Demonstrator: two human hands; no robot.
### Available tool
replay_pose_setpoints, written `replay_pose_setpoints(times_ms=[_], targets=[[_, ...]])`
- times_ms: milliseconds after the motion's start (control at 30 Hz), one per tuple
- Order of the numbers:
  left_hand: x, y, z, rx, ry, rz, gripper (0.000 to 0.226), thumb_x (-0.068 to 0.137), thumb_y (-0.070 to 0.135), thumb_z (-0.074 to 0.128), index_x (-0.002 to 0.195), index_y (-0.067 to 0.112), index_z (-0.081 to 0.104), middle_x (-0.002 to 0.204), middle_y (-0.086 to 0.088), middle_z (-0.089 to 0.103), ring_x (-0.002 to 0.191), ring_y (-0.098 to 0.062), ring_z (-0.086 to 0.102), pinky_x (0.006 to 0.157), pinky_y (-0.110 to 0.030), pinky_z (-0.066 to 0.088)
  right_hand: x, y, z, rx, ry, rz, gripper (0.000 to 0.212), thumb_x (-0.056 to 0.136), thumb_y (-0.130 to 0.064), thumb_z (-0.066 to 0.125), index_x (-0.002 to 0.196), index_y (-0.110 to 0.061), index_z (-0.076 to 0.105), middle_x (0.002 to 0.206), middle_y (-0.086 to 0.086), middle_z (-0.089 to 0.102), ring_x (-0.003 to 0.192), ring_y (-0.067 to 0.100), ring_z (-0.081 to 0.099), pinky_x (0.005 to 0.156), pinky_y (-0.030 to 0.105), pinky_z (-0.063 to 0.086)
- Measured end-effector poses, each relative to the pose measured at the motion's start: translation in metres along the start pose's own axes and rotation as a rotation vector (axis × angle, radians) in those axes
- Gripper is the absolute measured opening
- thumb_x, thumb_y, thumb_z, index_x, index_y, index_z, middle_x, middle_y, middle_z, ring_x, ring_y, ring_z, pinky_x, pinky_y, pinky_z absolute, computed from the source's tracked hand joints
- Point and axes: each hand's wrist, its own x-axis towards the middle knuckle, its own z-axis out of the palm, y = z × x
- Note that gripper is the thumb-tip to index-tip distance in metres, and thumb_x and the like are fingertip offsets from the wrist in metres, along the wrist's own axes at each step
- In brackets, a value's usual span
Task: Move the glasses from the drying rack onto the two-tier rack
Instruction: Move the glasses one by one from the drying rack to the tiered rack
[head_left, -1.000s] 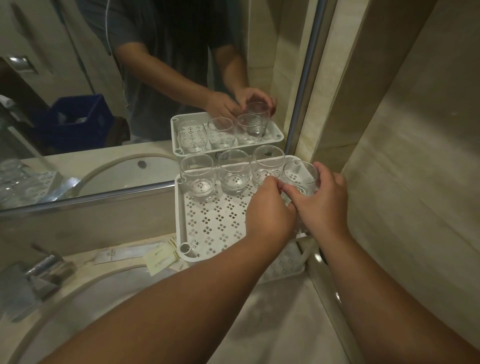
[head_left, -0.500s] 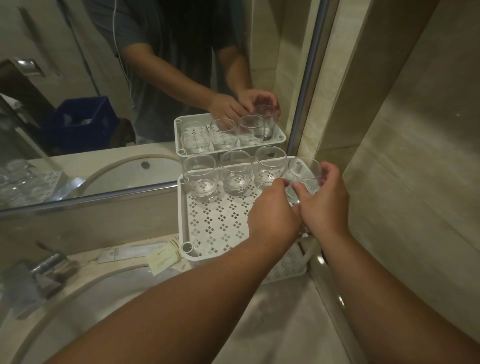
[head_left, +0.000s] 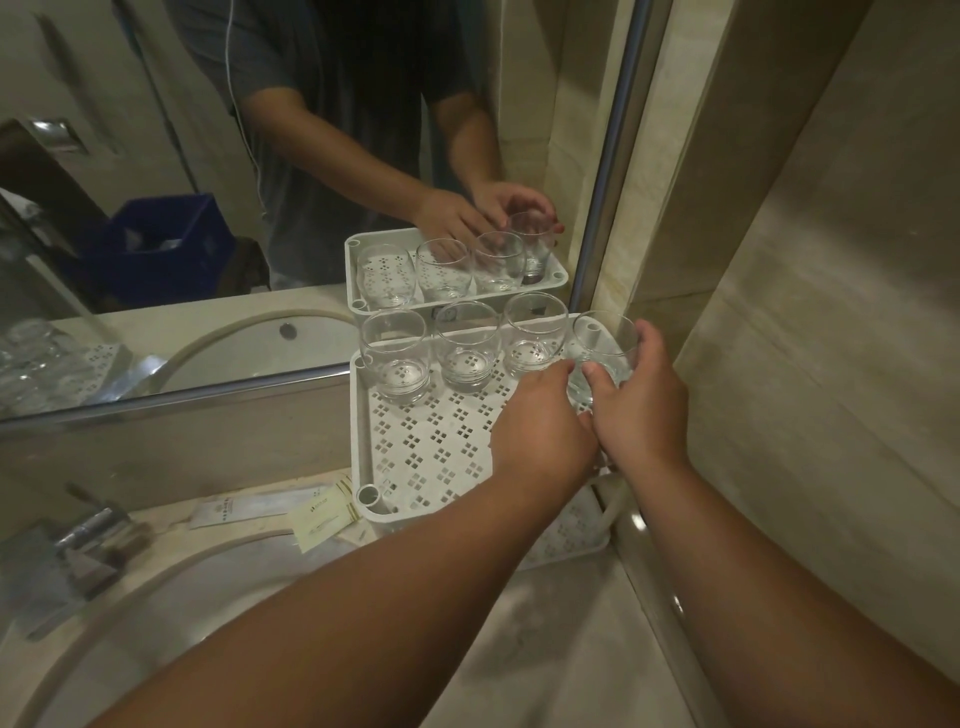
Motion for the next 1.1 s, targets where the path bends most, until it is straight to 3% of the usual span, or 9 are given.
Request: replay_pose_setpoints(times_ms=[167,267,400,500,633,700,833,933,1100], targets=[[-0.001,0.001,-0.004,-0.044,-0.009,-0.027,0.056,0.088,0.027,0.065,0.141,0.030,0.047,0.138,0.002,0.052,0.110,-0.013,0.059,0.075,-0.025,0.037,-0.004,-0.001,0.001,0.004,0.019,-0.023,0.069,0.091,-0.029,0.067,0.151,-0.021,0.033,0.145,0.008,0.051,0.128,0.026,0.053,0.089,0.025,0.037],[0.000,0.001,-0.007,-0.126,0.001,-0.055,0.053,0.087,0.020,0.065,0.138,0.029,0.050,0.135,0.003,0.051,0.087,-0.003,0.054,0.063,-0.018,0.035,-0.006,-0.003,0.000,0.003,0.040,-0.060,0.072,0.089,-0.030,0.068,0.151,-0.019,0.032,0.153,0.008,0.042,0.137,0.023,0.042,0.102,0.026,0.038],[0.002,0.005,-0.018,-0.334,0.035,-0.072,0.040,0.091,0.014,0.063,0.130,0.024,0.058,0.131,0.000,0.055,0.094,-0.010,0.063,0.087,-0.029,0.053,-0.017,-0.008,-0.003,0.047,0.142,-0.235,0.058,0.086,-0.017,0.067,0.140,-0.010,0.047,0.155,0.012,0.033,0.140,0.021,0.034,0.100,-0.001,0.018],[0.003,0.006,-0.030,-0.422,0.059,-0.096,0.037,0.093,0.012,0.060,0.127,0.025,0.060,0.127,0.004,0.059,0.095,-0.005,0.063,0.091,-0.032,0.053,-0.027,-0.012,-0.008,0.056,0.162,-0.379,0.049,0.083,-0.012,0.067,0.130,-0.009,0.053,0.149,0.013,0.039,0.136,0.026,0.040,0.107,0.024,0.033],[-0.001,0.005,-0.057,-0.518,0.102,-0.106,0.035,0.094,0.011,0.058,0.122,0.031,0.060,0.118,0.011,0.060,0.081,0.001,0.063,0.063,-0.021,0.054,-0.040,-0.026,-0.011,0.131,0.163,-0.419,0.043,0.084,-0.011,0.067,0.125,-0.010,0.056,0.142,0.009,0.046,0.132,0.020,0.044,0.103,0.045,0.045],[-0.007,0.002,-0.076,-0.564,0.128,-0.105,0.035,0.094,0.010,0.057,0.121,0.033,0.060,0.115,0.014,0.058,0.081,-0.003,0.064,0.053,-0.019,0.049,-0.049,-0.039,-0.009,0.167,0.144,-0.435,0.041,0.086,-0.012,0.066,0.125,-0.011,0.055,0.139,0.008,0.047,0.130,0.018,0.045,0.100,0.047,0.047],[-0.025,-0.012,-0.123,-0.599,0.202,-0.090,0.036,0.093,0.008,0.057,0.116,0.035,0.060,0.110,0.019,0.058,0.079,0.002,0.062,0.052,-0.018,0.050,-0.076,-0.073,0.004,0.227,0.084,-0.489,0.040,0.086,-0.009,0.065,0.125,-0.012,0.055,0.134,0.002,0.048,0.124,0.017,0.050,0.097,0.045,0.049],[-0.044,-0.036,-0.164,-0.579,0.274,-0.073,0.034,0.093,0.011,0.059,0.113,0.038,0.059,0.110,0.020,0.060,0.091,0.003,0.062,0.066,-0.022,0.058,-0.107,-0.105,0.022,0.280,0.030,-0.507,0.039,0.087,-0.016,0.064,0.125,-0.019,0.054,0.130,-0.003,0.049,0.117,0.013,0.053,0.094,0.040,0.050],[-0.081,-0.084,-0.236,-0.499,0.378,-0.094,0.034,0.091,0.015,0.061,0.107,0.045,0.058,0.110,0.024,0.061,0.100,0.007,0.058,0.074,-0.007,0.044,-0.168,-0.159,0.063,0.378,-0.081,-0.567,0.037,0.086,-0.021,0.062,0.122,-0.024,0.054,0.130,-0.007,0.048,0.114,0.010,0.055,0.089,0.034,0.052]])
